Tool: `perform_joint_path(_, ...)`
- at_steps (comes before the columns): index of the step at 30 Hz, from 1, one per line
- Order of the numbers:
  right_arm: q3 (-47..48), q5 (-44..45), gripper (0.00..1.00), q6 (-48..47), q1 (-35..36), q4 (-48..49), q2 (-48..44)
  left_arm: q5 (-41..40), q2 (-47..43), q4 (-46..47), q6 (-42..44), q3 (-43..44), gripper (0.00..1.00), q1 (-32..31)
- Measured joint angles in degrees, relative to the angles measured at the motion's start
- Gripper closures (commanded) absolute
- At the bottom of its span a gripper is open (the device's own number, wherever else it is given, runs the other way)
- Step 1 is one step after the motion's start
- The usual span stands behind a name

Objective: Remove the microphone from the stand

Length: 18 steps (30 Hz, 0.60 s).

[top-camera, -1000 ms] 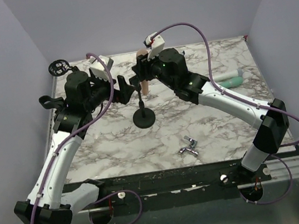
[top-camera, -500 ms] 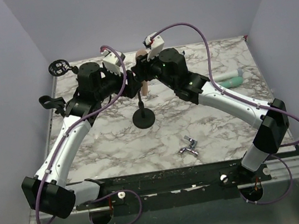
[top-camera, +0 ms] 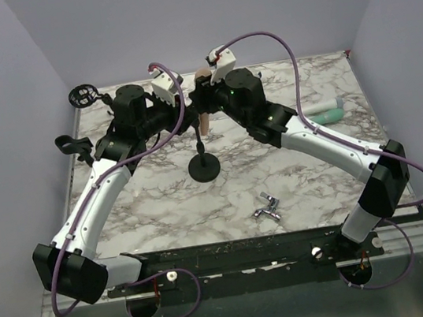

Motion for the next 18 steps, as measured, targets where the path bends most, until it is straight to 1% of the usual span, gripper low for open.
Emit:
perform_joint_path(4, -0.2, 6.5, 0.99, 0.2, 0.3, 0.0, -1.1, -0.2, -1.1, 0.1, 0.5, -1.1, 1.00, 0.0)
perform_joint_path(7, -0.4, 13.9, 0.99, 0.1, 0.4, 0.6, -2.5, -0.7, -2.3, 0.1, 0.9, -2.2, 1.00, 0.0)
perform_joint_path(10, -1.6, 19.2, 1.00, 0.2, -0.4, 1.4, -4.2, -1.7, -3.2, 0.3, 1.0, -3.0, 1.00, 0.0)
perform_joint_path(14, -5.7, 23.5, 0.99, 0.2, -2.7, 2.3, -7.3, -4.3, -4.5, 1.2, 0.4, -4.4, 1.00, 0.2)
perform_joint_path(18, -11.0, 25.1, 0.99, 0.5, -4.8, 3.0, -10.0, -6.8, -7.1, 2.4, -1.4, -6.6, 1.00, 2.0)
